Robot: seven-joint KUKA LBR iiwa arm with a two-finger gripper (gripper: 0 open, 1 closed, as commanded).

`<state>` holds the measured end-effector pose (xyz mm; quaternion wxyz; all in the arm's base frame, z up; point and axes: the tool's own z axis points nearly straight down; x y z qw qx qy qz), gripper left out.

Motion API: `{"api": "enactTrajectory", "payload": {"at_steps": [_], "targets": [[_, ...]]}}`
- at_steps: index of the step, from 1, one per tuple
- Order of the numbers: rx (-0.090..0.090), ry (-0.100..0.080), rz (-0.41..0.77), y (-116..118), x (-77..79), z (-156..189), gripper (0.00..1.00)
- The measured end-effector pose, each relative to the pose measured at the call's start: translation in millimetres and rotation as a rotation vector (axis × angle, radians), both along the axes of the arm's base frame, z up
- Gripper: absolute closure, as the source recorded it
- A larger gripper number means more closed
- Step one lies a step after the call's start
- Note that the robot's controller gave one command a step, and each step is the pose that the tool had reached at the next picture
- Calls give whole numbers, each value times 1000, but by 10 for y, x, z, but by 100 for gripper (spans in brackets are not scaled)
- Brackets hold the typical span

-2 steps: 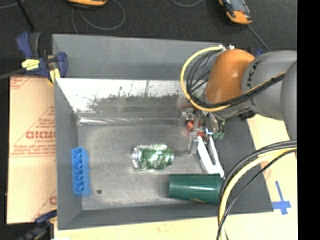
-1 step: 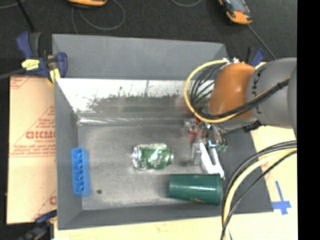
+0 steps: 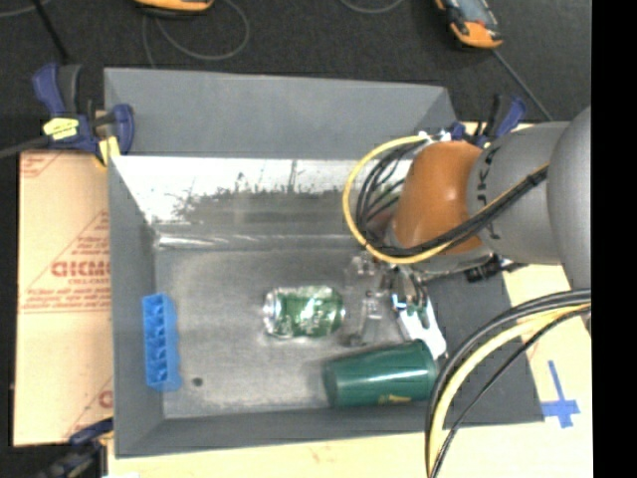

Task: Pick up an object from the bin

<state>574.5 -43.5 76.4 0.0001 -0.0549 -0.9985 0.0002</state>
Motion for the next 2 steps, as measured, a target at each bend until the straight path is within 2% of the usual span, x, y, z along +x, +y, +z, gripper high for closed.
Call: {"api": "enactTrajectory", "payload": {"at_steps": [1, 2], "targets": [[2, -3, -86, 176, -24, -1, 0], [0, -4, -101, 507, 185, -5, 100]]}}
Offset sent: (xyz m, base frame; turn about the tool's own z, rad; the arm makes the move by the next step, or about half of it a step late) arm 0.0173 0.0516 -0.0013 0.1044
